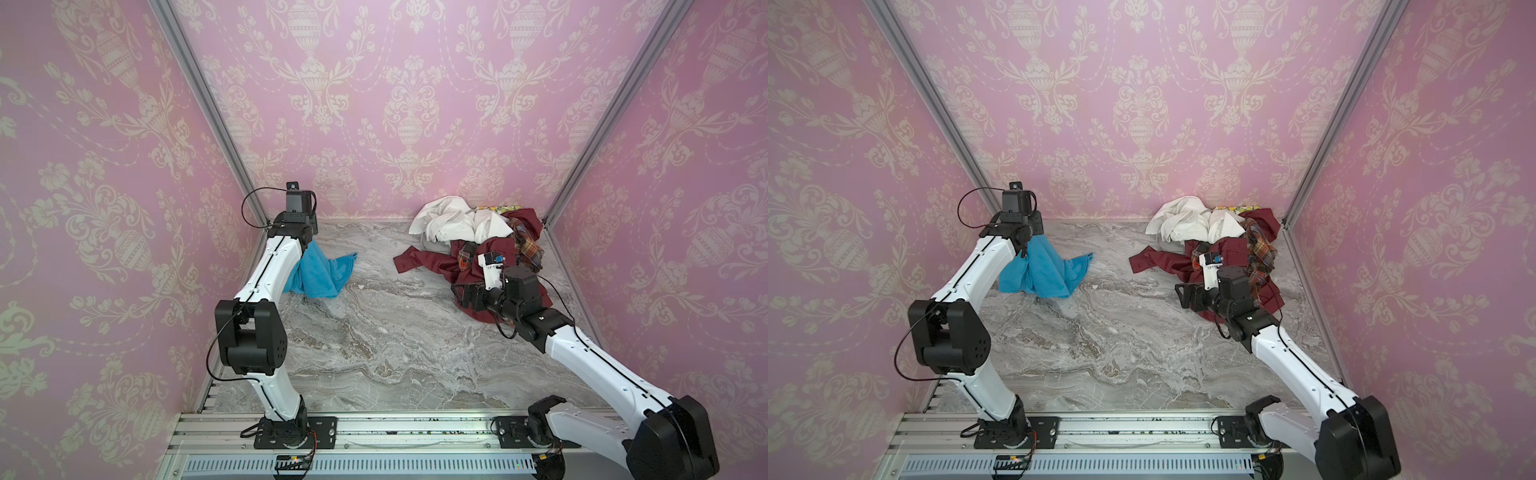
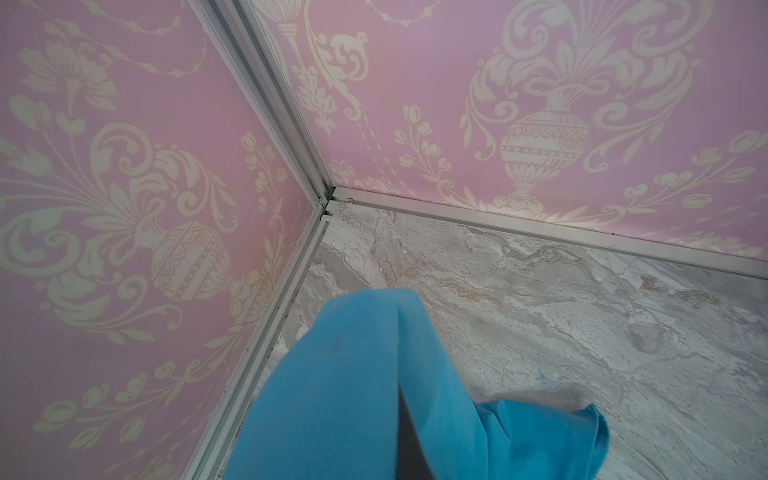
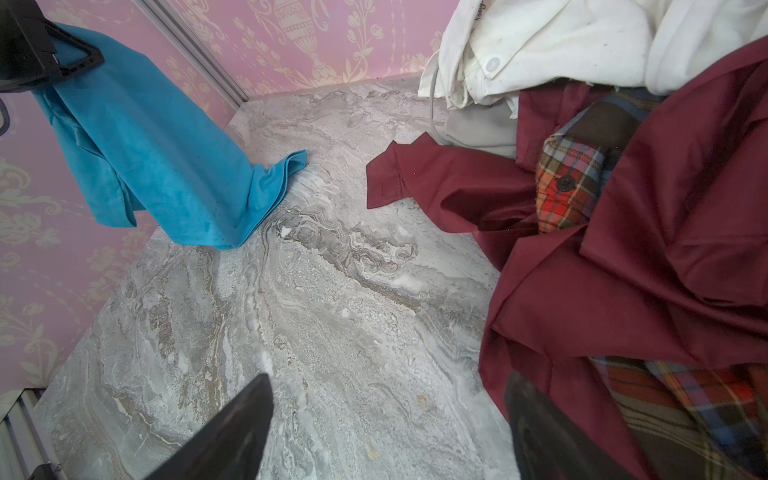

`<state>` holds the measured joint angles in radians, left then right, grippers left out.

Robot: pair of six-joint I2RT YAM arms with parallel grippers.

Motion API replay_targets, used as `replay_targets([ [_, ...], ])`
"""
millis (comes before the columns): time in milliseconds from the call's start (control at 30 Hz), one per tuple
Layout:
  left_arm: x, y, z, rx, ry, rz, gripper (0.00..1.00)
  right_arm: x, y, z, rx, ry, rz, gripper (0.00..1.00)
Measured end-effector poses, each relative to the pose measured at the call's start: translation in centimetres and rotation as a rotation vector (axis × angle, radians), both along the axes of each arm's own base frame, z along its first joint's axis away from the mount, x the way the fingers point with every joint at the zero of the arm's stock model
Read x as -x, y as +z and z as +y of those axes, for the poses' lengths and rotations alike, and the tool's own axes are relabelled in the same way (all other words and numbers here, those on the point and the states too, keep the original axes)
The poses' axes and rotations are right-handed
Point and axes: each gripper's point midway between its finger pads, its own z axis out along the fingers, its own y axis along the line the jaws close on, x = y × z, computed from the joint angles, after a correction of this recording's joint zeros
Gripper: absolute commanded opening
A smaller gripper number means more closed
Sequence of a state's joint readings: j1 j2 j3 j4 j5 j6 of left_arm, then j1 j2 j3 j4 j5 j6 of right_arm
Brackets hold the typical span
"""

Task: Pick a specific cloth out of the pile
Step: 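Lower the turquoise shirt onto the clear table area with the left gripper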

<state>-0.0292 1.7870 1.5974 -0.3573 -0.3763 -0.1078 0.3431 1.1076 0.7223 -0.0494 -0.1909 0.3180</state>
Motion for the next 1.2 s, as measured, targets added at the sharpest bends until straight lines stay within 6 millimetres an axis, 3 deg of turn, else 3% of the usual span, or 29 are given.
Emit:
replay_targets([
  [233,0.3,-6.2,-1.6,-0.002,-0.004,0.092,0.00,-0.3,-0.1,-0.5,0.016,-0.030,-0.005,0.88],
  [433,0.6,-9.6,-7.2,-0.038,-0.097,0.153,0.00,-0.1,-0.4,-0.9,0.022,-0.050,0.004,0.88],
  [567,0.7,-13.2,-10.4,-0.043,-0.151,0.221,0.00,0.0,-0.4,-1.1,0.026,-0.058,0.009,0.88],
  [833,2.2,-19.6,-11.1,0.024,-0.129,0.355,0.05,0.4,-0.2,-1.6,0.032,-0.073,0.002,0.88],
  [1000,2.6,-21.5,-11.4,0.085,-0.107,0.381,0.07,1.0,-1.1,-1.9,0.041,-0.084,0.019,0.88],
  [1200,2.2,-21.8,-10.3,0.182,-0.055,0.364,0.17,1.3,-1.6,-2.2,0.045,-0.091,0.028,0.88],
])
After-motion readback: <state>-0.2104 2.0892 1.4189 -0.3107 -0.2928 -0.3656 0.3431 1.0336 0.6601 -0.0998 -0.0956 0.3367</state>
